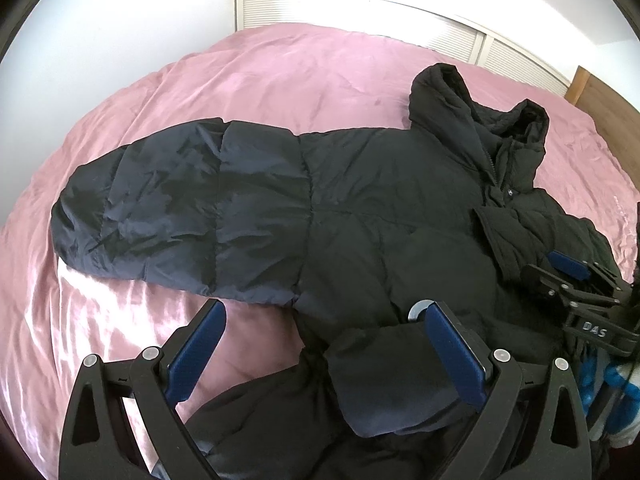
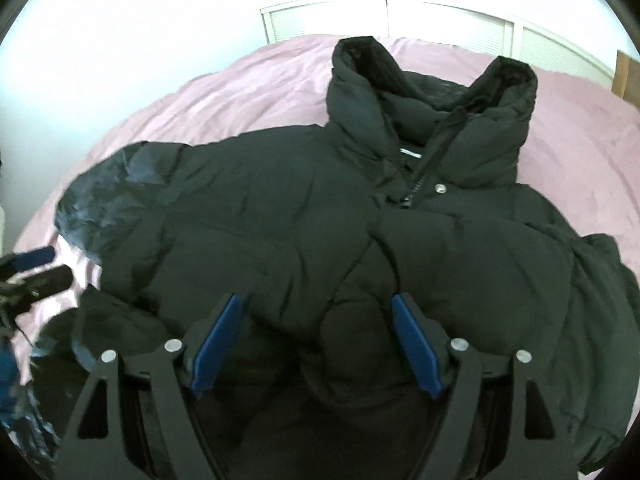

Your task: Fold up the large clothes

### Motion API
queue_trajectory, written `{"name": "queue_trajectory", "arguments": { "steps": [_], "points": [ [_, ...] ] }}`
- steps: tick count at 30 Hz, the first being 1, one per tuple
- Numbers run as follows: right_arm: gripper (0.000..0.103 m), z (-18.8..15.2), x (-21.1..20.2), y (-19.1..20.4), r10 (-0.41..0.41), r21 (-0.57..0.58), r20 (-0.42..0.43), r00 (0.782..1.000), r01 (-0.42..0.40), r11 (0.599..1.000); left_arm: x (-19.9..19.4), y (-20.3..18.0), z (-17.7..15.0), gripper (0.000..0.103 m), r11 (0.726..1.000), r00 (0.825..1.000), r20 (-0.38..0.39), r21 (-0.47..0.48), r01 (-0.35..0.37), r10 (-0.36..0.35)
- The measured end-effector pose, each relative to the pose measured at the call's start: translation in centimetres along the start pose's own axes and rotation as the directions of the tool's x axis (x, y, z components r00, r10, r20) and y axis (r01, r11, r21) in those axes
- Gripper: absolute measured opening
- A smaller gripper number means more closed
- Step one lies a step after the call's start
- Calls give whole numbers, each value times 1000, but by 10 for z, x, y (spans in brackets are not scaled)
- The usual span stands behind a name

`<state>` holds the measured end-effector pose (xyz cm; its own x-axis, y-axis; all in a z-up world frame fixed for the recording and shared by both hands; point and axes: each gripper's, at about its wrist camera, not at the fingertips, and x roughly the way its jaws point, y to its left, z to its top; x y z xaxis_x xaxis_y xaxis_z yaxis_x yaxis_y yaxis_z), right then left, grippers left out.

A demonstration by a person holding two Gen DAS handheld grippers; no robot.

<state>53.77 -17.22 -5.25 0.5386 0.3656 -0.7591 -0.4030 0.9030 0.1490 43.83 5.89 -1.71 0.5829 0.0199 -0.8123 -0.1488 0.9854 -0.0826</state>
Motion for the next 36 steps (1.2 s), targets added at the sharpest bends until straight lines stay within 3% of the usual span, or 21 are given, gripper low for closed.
{"name": "queue_trajectory", "arguments": {
  "steps": [4, 8, 11, 16, 18, 22, 29, 36],
  "points": [
    [78, 5, -10, 6, 89, 4, 9, 996, -89, 996, 3, 2, 1, 99, 1000, 1000, -1, -10, -3, 3],
    [78, 10, -26, 12, 111, -9, 41, 993, -111, 994, 6, 1, 1, 99, 1000, 1000, -8, -8, -10, 10],
    [78, 13, -44, 2, 81, 10, 77, 994, -82, 997, 9, -2, 2, 99, 1000, 1000, -14, -3, -9, 9],
    [78, 12, -78, -42, -72, 74, 125, 990, 63, 995, 15, -17, 4, 99, 1000, 1000, -22, 15, 4, -3],
    [78, 10, -90, -62, -159, 87, 129, 979, 148, 985, 18, -28, 4, 99, 999, 1000, -28, 31, 15, -15],
    [78, 6, -97, -100, -252, 126, 114, 961, 238, 963, 24, -54, 5, 99, 997, 999, -34, 65, 35, -33],
    [78, -15, -78, -139, -265, 176, 65, 962, 250, 952, 29, -113, 19, 98, 983, 996, -26, 161, 84, -81],
    [78, -34, -54, -148, -214, 179, 27, 976, 206, 962, 52, -184, 35, 84, 950, 982, -57, 250, 188, -180]
  ]
}}
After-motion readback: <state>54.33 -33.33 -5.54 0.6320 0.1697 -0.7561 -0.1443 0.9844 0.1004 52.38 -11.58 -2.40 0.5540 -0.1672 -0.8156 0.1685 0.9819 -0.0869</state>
